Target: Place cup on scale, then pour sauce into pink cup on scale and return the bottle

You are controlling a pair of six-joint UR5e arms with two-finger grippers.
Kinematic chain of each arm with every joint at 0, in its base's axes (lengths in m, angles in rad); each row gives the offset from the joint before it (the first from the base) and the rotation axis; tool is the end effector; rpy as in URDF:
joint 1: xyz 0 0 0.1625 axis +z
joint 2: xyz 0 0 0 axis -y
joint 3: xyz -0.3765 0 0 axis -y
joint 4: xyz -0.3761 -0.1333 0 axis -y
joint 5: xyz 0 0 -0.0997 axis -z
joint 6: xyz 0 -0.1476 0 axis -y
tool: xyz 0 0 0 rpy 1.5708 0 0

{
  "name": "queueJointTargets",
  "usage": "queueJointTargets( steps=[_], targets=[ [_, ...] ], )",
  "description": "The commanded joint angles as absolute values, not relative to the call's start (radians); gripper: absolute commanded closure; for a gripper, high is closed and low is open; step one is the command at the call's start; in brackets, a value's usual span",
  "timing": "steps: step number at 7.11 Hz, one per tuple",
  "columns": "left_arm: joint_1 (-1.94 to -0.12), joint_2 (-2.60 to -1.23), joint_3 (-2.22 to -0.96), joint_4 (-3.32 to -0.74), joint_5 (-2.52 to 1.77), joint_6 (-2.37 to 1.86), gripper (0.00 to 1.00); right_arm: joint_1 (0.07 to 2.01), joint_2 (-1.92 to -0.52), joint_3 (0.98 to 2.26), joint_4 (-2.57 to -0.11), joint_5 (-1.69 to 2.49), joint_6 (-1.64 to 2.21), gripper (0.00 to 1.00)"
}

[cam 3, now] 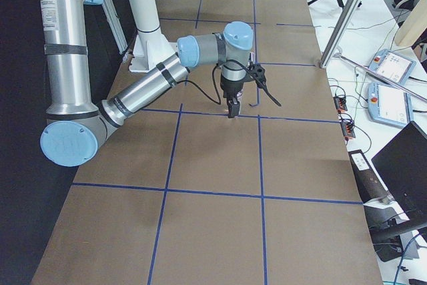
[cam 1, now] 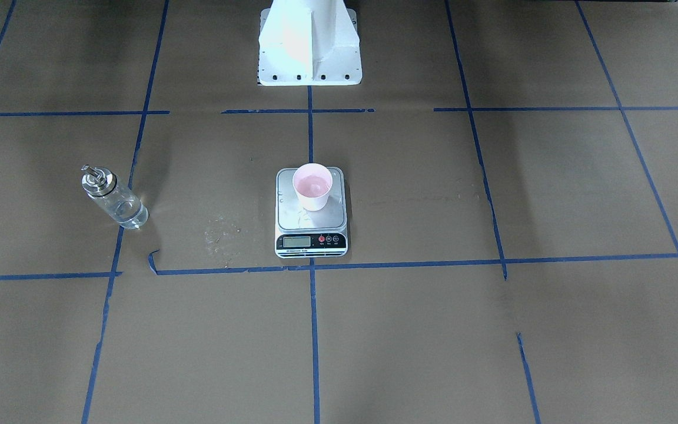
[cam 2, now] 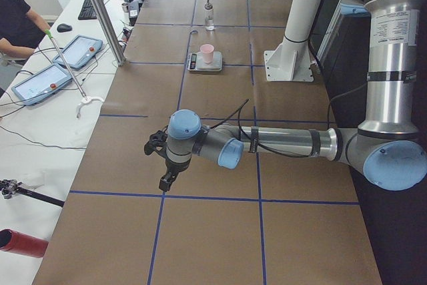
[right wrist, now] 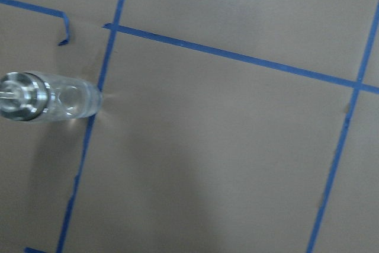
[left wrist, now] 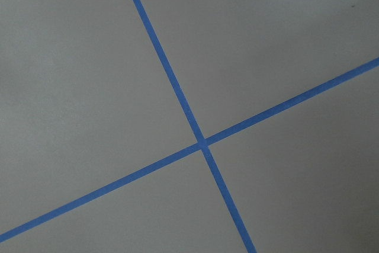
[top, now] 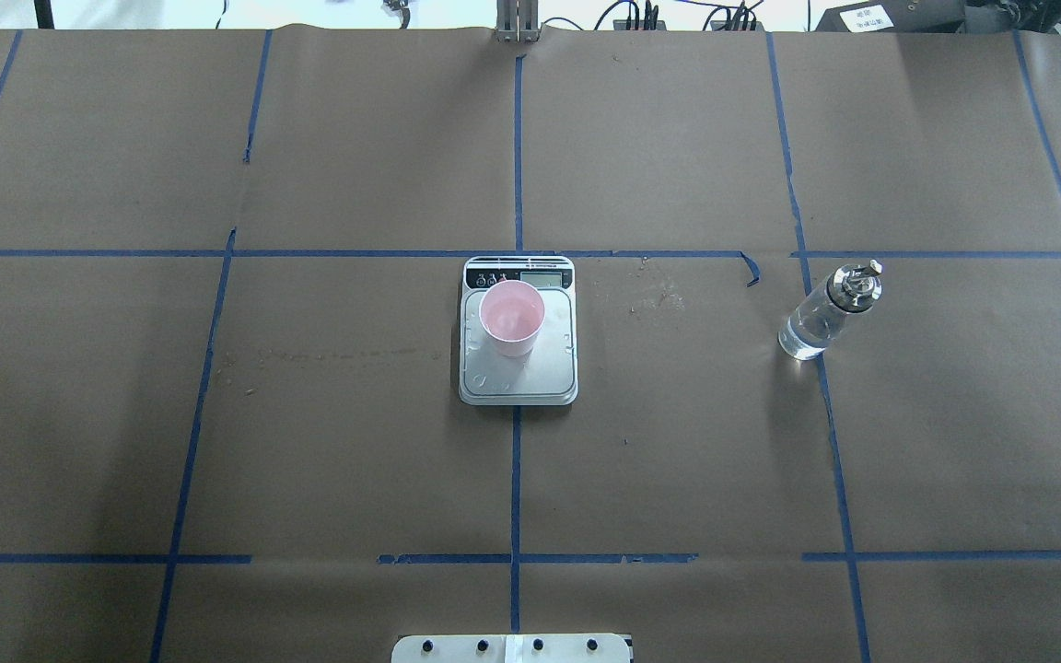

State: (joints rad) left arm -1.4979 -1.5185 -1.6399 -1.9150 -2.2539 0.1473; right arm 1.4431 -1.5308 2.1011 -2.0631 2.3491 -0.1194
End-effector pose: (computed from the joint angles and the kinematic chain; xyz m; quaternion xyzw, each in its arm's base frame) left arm -0.0043 -0.4917 0.6040 0.1813 0.3230 0.1616 0.9147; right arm -0.0265 -0.4394 0.4327 0.0345 -0.3793 -0.1286 0.9157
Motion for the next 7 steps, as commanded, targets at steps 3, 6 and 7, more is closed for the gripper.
queueJointTargets(
  steps=[3,6,7],
  targets=[
    [-1.497,-1.516,-1.626,-1.907,-2.26,0.147,0.0,1.647,-1.531,1.684,-1.802,2.367,-0.379,0.0],
    [-1.497,-1.516,-1.64,-1.782,-2.26,0.15,0.0,1.615,-1.531,1.599,-1.695,2.35,-0.269,0.0],
    [-1.499,-1.513,-1.64,-1.767,-2.261,0.167,0.0,1.614,-1.532,1.604,-1.695,2.352,-0.199,0.0]
  ],
)
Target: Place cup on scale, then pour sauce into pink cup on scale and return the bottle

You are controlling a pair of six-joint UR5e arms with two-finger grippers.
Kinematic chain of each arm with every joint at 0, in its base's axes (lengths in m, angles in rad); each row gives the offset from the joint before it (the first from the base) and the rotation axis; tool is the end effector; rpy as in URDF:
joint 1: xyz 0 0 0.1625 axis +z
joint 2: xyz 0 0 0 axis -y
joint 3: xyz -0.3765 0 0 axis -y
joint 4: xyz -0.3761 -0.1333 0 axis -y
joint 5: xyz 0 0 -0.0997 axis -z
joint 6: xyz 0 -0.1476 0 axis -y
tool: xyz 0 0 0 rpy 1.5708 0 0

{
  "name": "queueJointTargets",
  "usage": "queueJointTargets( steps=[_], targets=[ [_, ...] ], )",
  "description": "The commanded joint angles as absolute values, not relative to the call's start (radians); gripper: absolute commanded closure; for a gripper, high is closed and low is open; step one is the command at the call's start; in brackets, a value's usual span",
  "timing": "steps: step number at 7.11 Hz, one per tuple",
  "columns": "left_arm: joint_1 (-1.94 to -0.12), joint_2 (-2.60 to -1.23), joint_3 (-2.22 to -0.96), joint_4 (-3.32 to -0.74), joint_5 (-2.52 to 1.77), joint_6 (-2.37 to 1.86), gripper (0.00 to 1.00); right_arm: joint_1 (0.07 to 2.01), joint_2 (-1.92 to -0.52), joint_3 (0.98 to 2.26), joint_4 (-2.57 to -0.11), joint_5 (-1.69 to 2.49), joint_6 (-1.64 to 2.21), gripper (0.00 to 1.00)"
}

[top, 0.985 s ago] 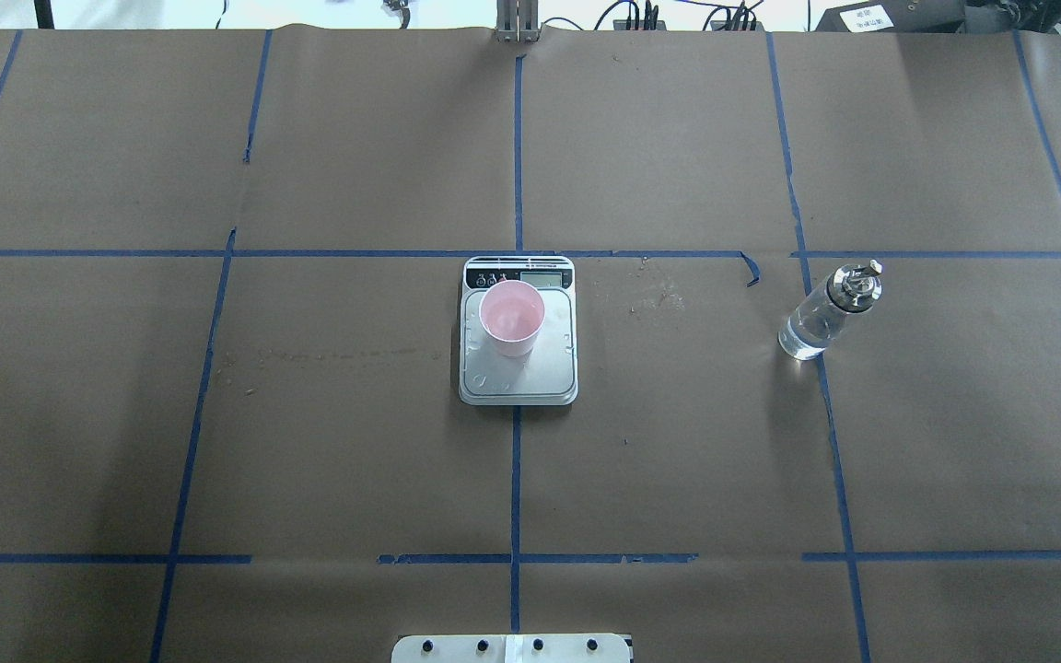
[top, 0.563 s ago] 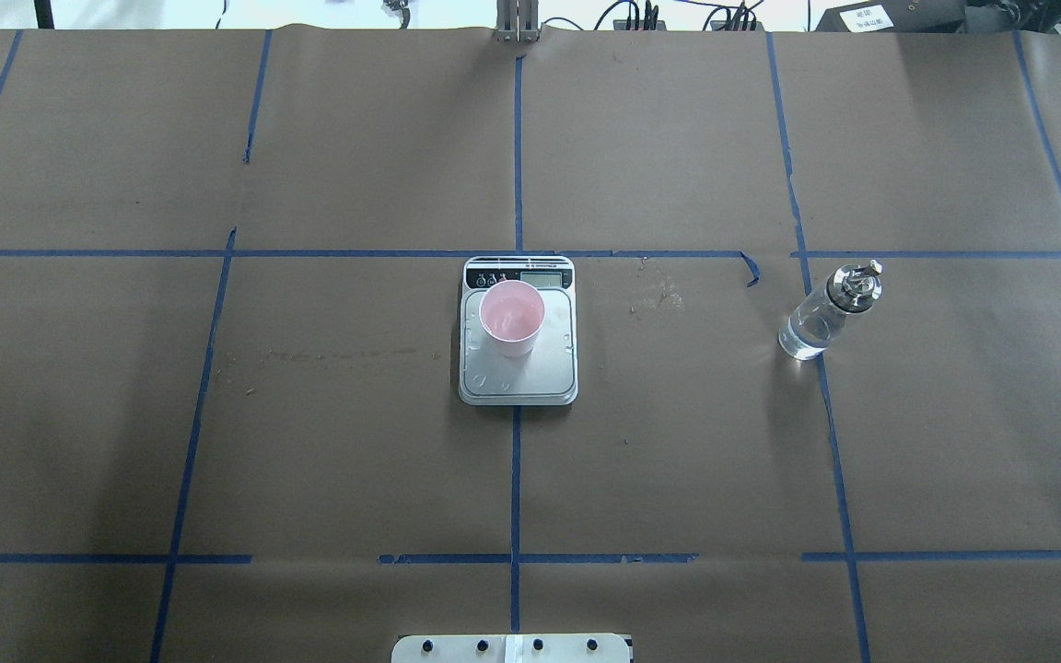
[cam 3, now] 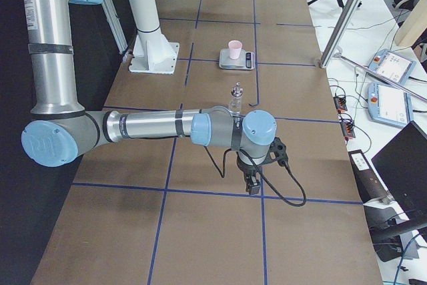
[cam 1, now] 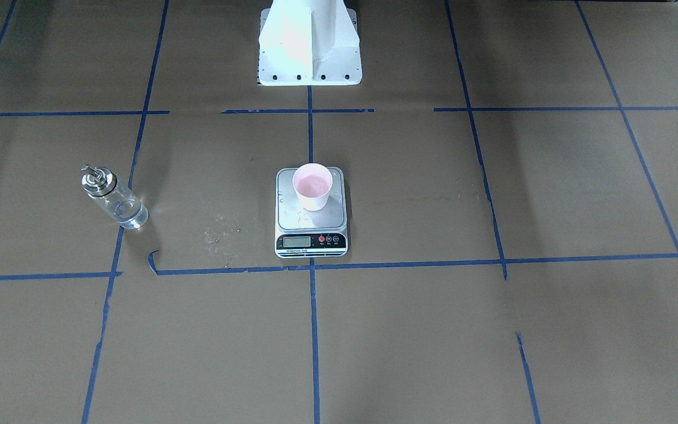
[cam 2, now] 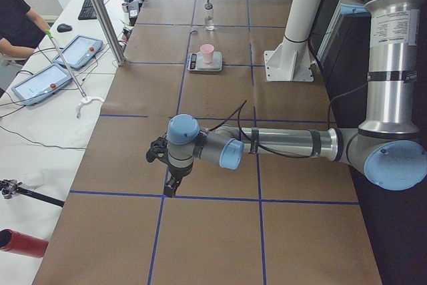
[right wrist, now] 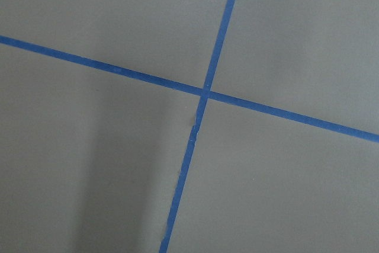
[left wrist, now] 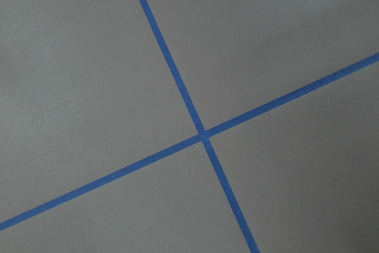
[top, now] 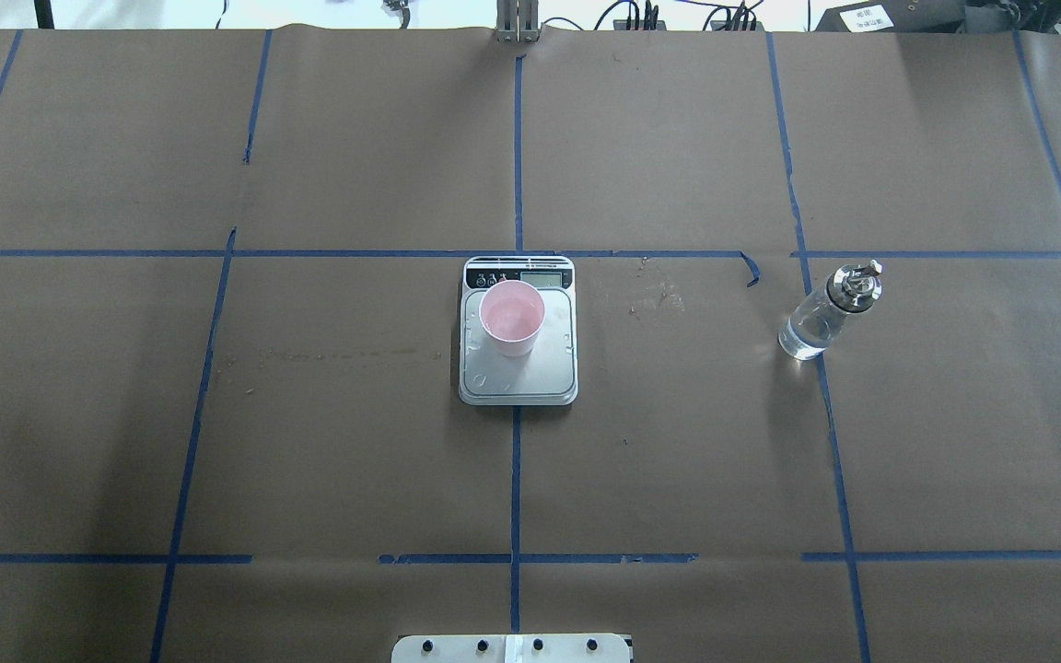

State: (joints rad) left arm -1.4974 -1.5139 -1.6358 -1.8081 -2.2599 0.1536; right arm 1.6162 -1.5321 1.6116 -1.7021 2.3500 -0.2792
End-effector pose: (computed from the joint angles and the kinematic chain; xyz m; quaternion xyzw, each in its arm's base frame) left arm -0.0042 -0.4807 0.6216 0.1286 0.3303 0.1469 0.9235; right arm 0.0515 -0.4818 0.6189 0.0377 -0.3786 -0.0981 0.9196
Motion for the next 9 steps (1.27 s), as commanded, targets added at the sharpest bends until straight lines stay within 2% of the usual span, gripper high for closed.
queueJointTargets(
  steps=[1,3,5,9],
  targets=[
    [-1.511,-1.526,-1.641,-1.706,-2.261,0.204,0.0,1.614,-1.532,1.602,-1.694,2.352,-0.192,0.0],
    [-1.571,-1.532,-1.634,-1.62,-2.261,0.322,0.0,1.611,-1.529,1.592,-1.677,2.352,-0.192,0.0],
    [-1.575,-1.529,-1.626,-1.62,-2.263,0.325,0.0,1.589,-1.529,1.49,-1.457,2.347,-0.151,0.0],
    [-1.577,-1.52,-1.629,-1.621,-2.264,0.312,0.0,1.588,-1.534,1.489,-1.448,2.352,-0.054,0.0]
  ],
)
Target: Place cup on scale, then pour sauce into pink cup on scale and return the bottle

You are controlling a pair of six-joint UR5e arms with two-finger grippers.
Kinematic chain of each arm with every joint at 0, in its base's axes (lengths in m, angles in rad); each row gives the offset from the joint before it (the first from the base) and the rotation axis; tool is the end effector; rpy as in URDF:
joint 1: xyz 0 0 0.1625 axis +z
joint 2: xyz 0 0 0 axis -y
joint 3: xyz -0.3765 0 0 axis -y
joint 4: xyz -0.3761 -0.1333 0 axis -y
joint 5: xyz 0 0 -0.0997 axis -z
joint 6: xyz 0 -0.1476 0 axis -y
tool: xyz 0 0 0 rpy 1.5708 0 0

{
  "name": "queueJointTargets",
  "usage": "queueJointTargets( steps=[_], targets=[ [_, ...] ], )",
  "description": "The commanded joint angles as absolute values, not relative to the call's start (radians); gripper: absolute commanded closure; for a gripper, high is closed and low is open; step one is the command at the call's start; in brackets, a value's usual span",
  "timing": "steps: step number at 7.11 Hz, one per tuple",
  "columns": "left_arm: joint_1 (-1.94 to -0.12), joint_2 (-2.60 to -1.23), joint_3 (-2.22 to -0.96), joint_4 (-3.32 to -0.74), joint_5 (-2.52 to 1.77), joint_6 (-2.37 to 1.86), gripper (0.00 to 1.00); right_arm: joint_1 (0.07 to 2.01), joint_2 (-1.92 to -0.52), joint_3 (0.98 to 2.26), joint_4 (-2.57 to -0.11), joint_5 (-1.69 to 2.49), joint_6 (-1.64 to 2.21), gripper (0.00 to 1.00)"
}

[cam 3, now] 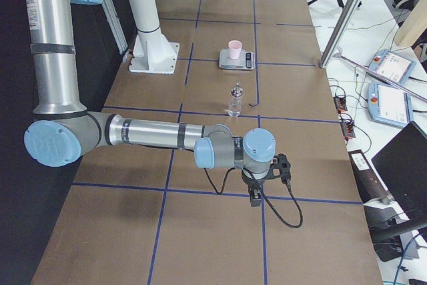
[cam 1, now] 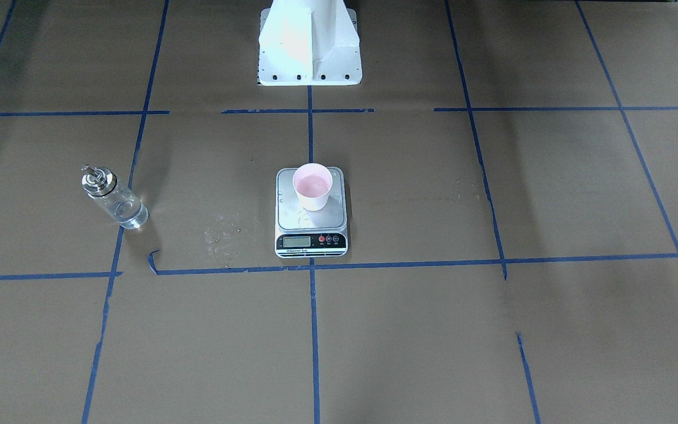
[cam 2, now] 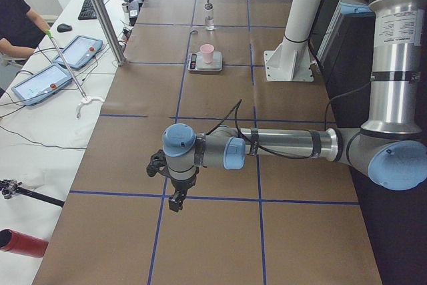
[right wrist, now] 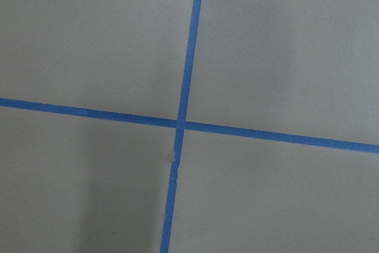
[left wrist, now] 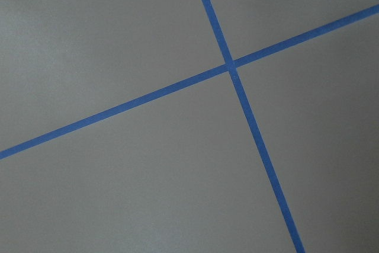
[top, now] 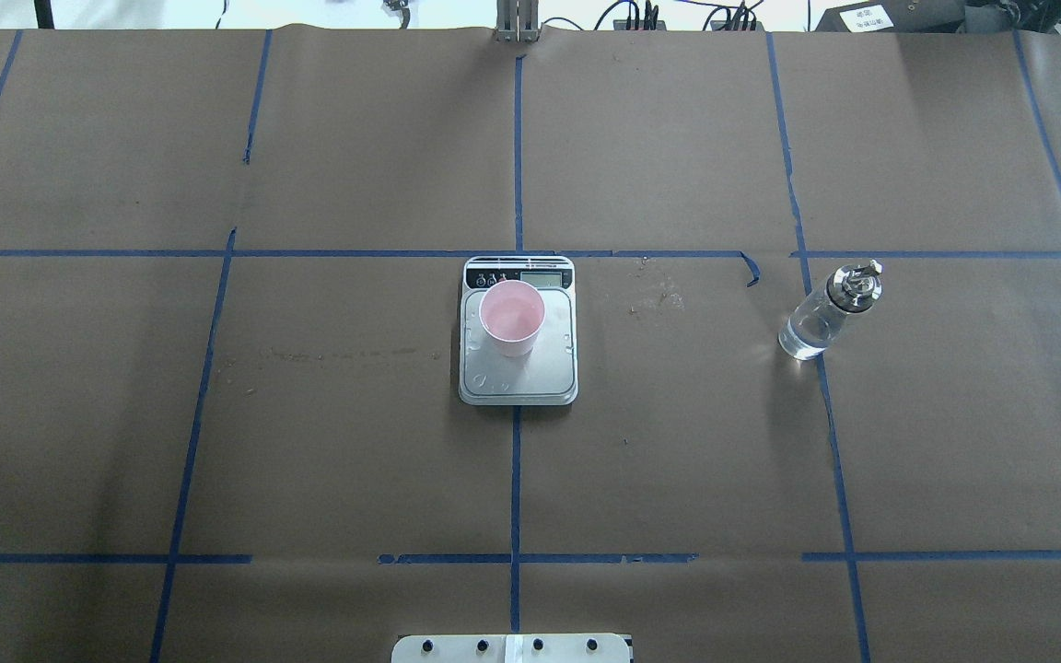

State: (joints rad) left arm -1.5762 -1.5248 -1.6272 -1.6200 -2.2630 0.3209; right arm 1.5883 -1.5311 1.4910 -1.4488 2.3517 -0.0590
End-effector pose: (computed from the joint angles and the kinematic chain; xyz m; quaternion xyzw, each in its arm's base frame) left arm -0.0416 -0.4648 0.6422 0.0827 0.3300 0.1577 0.9270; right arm 0.0381 -0.4981 0.6501 0.0524 -0.3786 -0.0347 0.9234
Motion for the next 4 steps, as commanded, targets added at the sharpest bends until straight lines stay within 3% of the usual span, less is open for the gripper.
queueJointTargets(
  steps=[1,4],
  targets=[
    [-1.577,-1.522,-1.631,-1.623,-2.266,0.194,0.0,1.588,-1.537,1.489,-1.448,2.352,-0.054,0.0],
    [-1.575,-1.542,-1.649,-1.635,-2.292,0.106,0.0,1.588,-1.537,1.488,-1.448,2.35,-0.054,0.0]
  ],
)
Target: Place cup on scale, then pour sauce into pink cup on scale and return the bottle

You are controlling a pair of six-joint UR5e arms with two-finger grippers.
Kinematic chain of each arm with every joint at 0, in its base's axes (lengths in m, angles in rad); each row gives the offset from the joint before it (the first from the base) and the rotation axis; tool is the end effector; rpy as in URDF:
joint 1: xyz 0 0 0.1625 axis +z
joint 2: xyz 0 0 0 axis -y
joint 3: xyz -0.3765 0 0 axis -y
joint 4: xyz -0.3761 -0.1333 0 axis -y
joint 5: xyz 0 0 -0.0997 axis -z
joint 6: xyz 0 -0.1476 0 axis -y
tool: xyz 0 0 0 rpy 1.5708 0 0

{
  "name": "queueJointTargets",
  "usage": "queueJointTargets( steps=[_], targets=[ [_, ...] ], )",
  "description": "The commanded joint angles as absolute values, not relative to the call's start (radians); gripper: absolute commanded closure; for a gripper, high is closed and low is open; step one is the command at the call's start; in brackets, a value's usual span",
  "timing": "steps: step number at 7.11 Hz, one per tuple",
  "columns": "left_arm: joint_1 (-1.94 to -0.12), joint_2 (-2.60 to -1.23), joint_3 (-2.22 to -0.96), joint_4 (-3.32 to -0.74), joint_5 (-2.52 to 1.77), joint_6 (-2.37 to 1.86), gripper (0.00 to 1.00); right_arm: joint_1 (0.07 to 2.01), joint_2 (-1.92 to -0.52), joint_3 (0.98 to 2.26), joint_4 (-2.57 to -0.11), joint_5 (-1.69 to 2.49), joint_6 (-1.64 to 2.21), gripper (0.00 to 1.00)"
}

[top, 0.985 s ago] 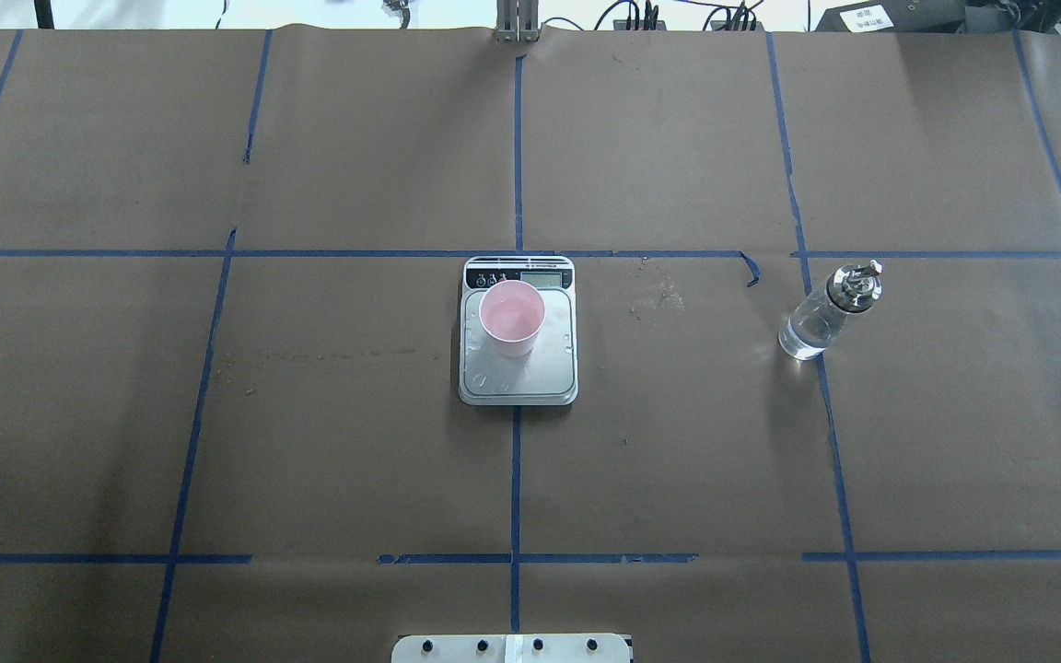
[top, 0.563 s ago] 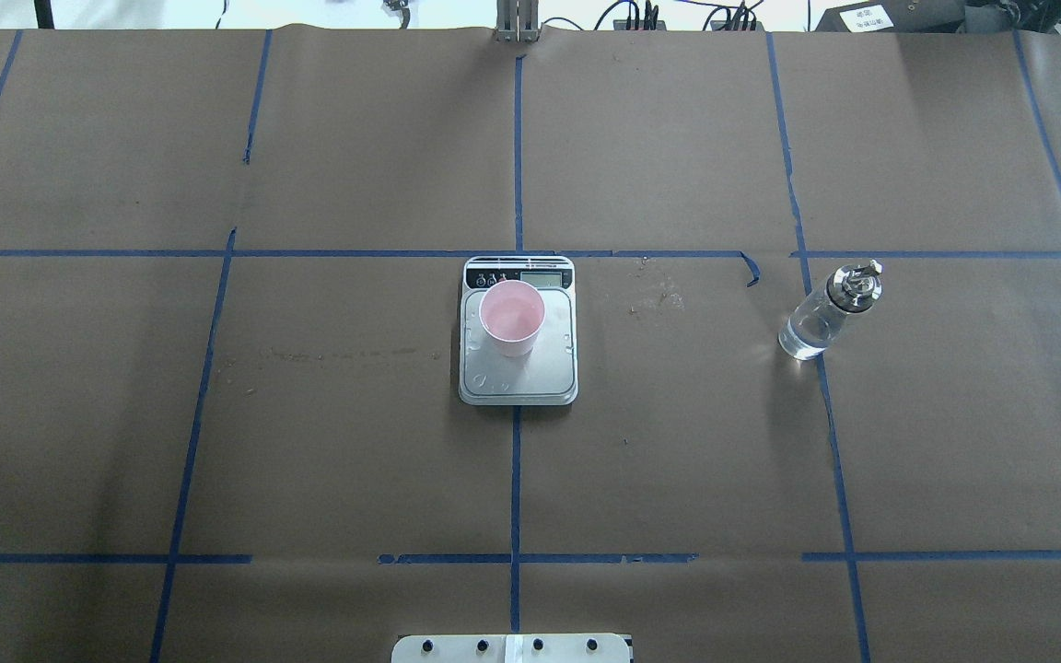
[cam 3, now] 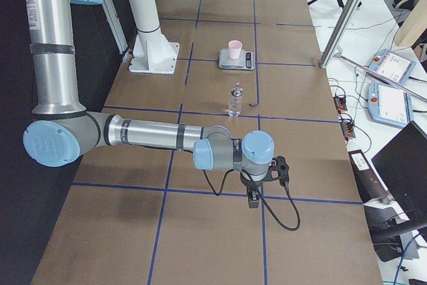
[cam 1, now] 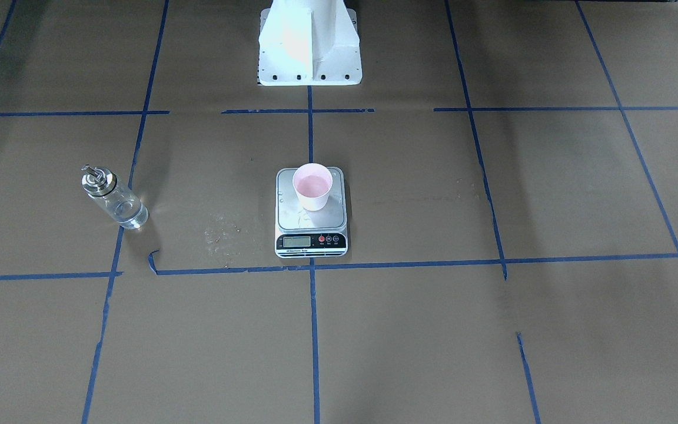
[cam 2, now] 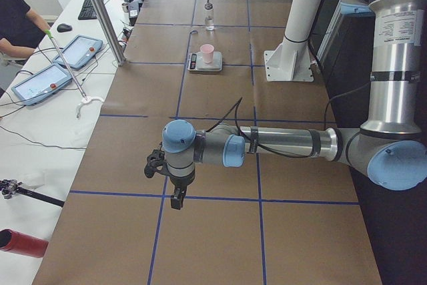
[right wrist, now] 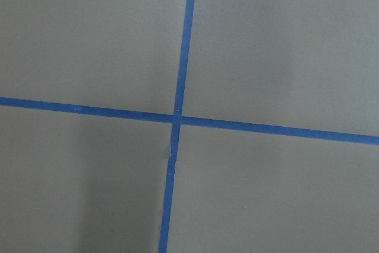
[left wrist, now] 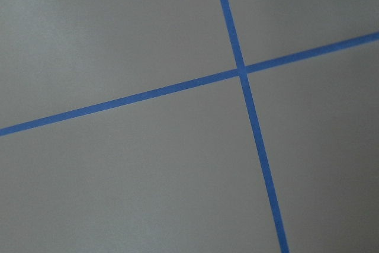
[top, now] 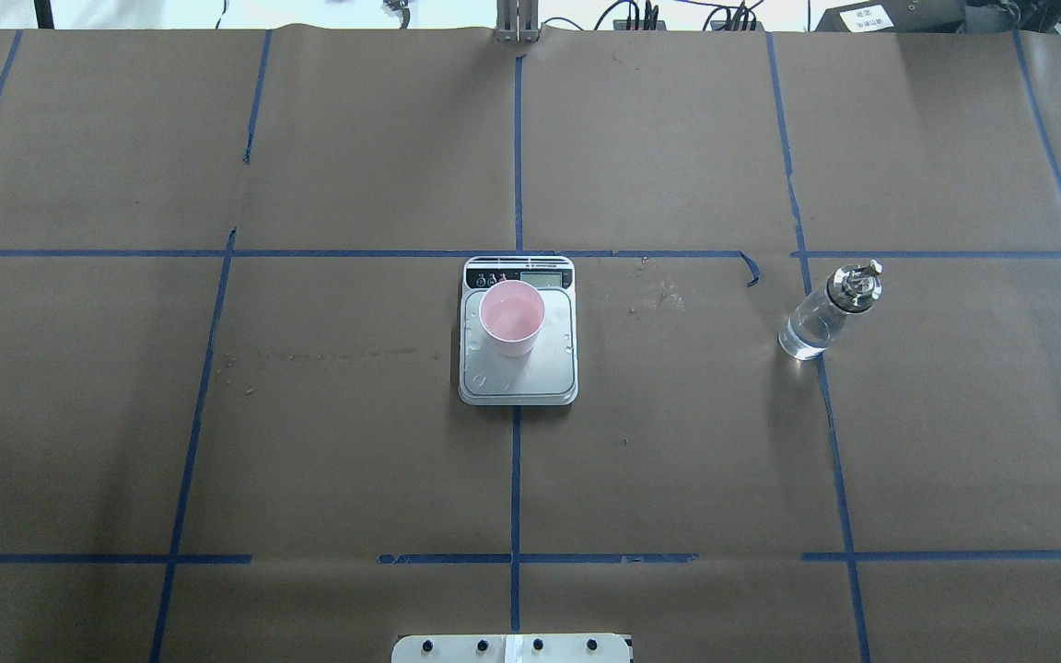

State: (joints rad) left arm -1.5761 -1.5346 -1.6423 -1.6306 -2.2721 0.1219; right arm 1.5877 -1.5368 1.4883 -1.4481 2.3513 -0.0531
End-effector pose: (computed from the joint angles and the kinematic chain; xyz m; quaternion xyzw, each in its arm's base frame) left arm -0.0406 -0.4720 0.6283 0.0664 0.3396 0.0710 0.9355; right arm 0.0378 -0.4951 0.6542 0.0476 -0.3787 -0.0308 0.9238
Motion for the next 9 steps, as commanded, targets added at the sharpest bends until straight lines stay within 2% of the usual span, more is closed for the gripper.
queueJointTargets(
  steps=[1,9],
  targets=[
    [-1.575,-1.545,-1.679,-1.631,-2.331,0.104,0.0,1.588,-1.537,1.488,-1.448,2.35,-0.054,0.0],
    [-1.575,-1.552,-1.686,-1.629,-2.344,0.107,0.0,1.588,-1.536,1.488,-1.447,2.35,-0.055,0.0]
  ],
)
